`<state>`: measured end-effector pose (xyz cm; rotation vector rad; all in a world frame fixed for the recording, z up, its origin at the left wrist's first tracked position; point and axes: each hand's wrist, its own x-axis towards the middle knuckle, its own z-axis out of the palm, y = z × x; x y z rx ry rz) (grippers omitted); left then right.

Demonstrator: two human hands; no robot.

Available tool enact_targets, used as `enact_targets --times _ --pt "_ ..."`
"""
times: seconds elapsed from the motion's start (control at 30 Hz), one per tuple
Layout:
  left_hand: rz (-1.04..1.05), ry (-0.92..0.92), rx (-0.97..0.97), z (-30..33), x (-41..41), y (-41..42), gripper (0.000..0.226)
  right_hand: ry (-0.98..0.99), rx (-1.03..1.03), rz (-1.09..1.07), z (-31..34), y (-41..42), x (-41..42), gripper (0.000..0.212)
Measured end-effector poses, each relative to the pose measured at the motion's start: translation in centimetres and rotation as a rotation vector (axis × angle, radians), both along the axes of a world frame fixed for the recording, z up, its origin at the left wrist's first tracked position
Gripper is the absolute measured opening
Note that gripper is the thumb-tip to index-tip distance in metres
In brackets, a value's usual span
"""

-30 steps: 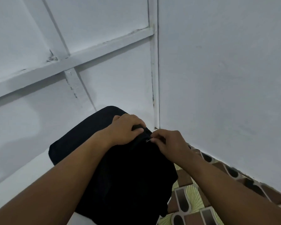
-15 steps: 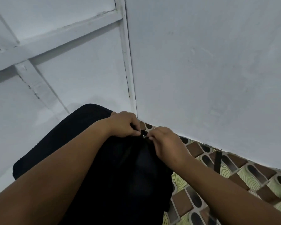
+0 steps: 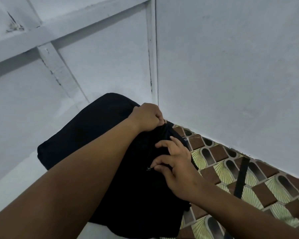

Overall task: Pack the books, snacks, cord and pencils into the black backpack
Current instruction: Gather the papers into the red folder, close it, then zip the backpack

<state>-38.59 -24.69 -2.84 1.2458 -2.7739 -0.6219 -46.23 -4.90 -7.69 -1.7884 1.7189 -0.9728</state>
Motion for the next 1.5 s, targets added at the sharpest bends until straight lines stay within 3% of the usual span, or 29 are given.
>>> enact_targets --times 0.2,0.43,0.53,0.6,0.73,0.87,1.0,1.2,1.3,1.5 --pt "0.017 0.015 -0.003 0.4 0.3 0.9 0.027 -0.075 0.024 0.1 0.1 2.2 2.5 0.015" --pt "0.0 0.024 0.032 -0.1 0.9 0.9 0.014 -0.018 0.067 0.17 -0.7 3.1 2.1 0.012" --pt "-0.036 0.049 0.022 -0.8 1.3 0.6 0.04 -0.004 0.06 0.196 -0.1 3.3 1.7 0.019" --pt "-0.027 0.073 0.01 -1.2 1.3 0.5 0.048 -0.038 0.004 0.139 0.4 2.9 0.9 0.021" --pt "0.102 0.046 -0.083 -1.6 1.0 0.6 0.03 -0.115 -0.195 -0.18 0.8 -0.1 -2.2 0.015" --pt "0.012 -0.165 -0.123 -1.9 0.8 1.0 0.039 -0.12 -0.075 -0.352 0.5 -4.5 -6.4 0.018" --pt "0.049 -0.166 -0.123 -1.7 0.8 1.2 0.041 -0.112 0.193 -0.174 -1.2 -9.0 -8.7 0.03" --pt "0.12 -0.102 -0.123 -1.7 0.5 1.3 0.033 -0.205 0.359 0.061 -1.7 -11.9 -9.2 0.035" --pt "0.147 -0.105 -0.145 -2.0 0.4 1.3 0.033 -0.24 0.359 0.153 -2.4 -12.6 -10.1 0.025" --pt "0.149 -0.131 -0.172 -2.6 -0.2 1.3 0.019 0.078 0.052 0.16 -4.4 -13.4 -11.7 0.008"
